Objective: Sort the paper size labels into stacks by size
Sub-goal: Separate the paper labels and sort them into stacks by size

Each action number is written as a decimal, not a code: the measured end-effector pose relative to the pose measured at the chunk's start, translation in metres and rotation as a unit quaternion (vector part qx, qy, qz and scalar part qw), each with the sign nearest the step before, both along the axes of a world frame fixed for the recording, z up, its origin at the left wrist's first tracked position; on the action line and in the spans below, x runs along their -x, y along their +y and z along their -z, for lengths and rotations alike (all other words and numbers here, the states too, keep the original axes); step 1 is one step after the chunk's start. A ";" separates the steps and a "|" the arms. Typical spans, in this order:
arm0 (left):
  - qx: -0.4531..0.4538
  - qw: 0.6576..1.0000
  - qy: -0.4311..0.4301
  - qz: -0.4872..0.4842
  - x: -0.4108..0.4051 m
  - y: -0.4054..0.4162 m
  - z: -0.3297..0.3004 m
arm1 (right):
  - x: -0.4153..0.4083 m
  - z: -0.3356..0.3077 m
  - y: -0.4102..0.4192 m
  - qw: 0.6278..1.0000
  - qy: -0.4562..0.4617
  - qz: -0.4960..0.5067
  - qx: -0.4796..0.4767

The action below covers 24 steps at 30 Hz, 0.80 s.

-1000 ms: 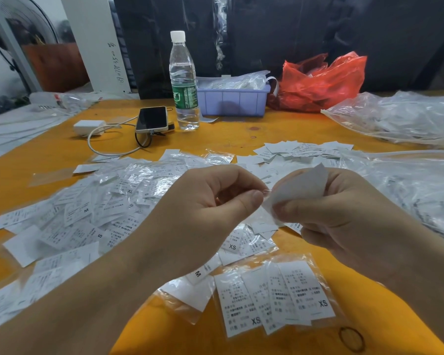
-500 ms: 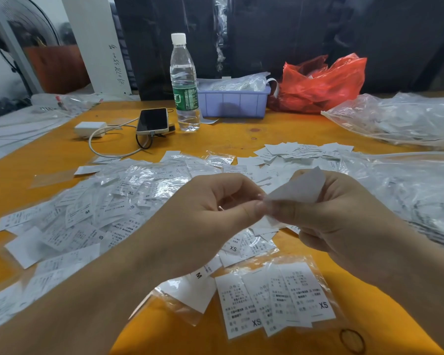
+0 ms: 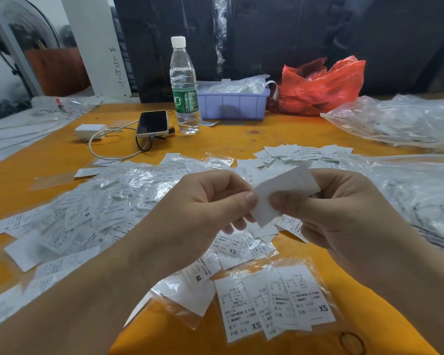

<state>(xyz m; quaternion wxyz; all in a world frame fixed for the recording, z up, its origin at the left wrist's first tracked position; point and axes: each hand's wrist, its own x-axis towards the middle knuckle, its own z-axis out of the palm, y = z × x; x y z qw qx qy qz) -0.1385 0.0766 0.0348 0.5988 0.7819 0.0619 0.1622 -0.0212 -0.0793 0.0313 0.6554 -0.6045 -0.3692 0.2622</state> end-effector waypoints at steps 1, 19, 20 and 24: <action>0.007 1.000 -0.002 -0.002 0.000 -0.001 0.000 | 0.000 0.000 0.000 1.000 -0.004 -0.003 -0.001; 0.018 1.000 -0.003 0.003 -0.001 0.002 0.001 | -0.003 -0.001 -0.001 0.993 0.021 -0.097 0.060; 0.022 1.000 -0.005 0.000 -0.001 0.002 0.001 | -0.002 -0.002 -0.001 0.993 0.020 -0.099 0.057; 0.012 1.000 0.001 0.002 0.000 0.000 0.001 | -0.002 0.001 0.001 0.996 -0.030 -0.066 0.053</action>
